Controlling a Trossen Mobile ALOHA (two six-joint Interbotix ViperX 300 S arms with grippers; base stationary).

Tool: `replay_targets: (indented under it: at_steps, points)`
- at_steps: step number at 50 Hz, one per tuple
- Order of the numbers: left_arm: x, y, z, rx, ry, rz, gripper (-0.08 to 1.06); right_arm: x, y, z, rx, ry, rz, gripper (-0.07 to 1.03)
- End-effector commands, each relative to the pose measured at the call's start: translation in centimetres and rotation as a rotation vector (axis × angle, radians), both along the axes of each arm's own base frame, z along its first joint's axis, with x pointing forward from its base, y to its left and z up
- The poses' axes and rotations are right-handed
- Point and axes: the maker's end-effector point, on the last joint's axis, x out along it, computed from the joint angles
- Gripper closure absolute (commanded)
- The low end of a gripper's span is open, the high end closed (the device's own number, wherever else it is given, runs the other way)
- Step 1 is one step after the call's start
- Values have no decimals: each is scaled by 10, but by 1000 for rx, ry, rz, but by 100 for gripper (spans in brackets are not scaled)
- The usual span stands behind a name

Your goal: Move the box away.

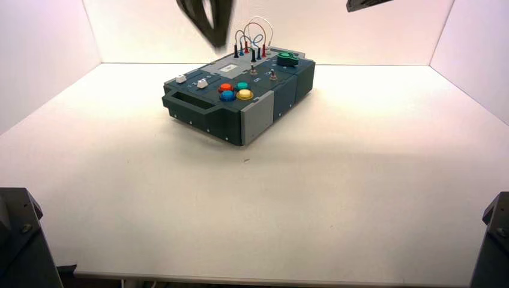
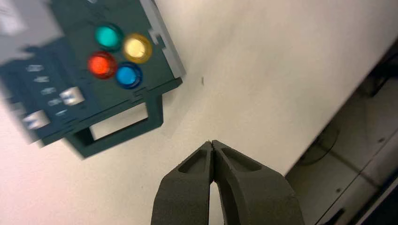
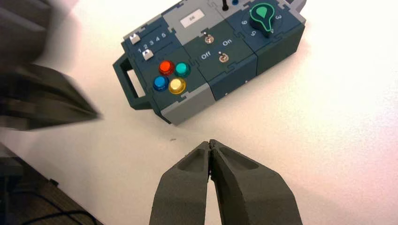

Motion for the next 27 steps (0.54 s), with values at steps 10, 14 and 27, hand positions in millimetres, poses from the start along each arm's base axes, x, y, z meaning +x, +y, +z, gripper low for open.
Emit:
replay_targets:
  at_steps: [10,14,27]
  points:
    - [-34,32,65,-178,-127,101,101,0,18,9,-6,-12,67,99]
    - [-39,38,65,-191,-135,114,101,1,18,6,-11,-2,69,99]
    - [-48,51,56,-182,-147,123,101,3,20,1,-25,7,72,99]
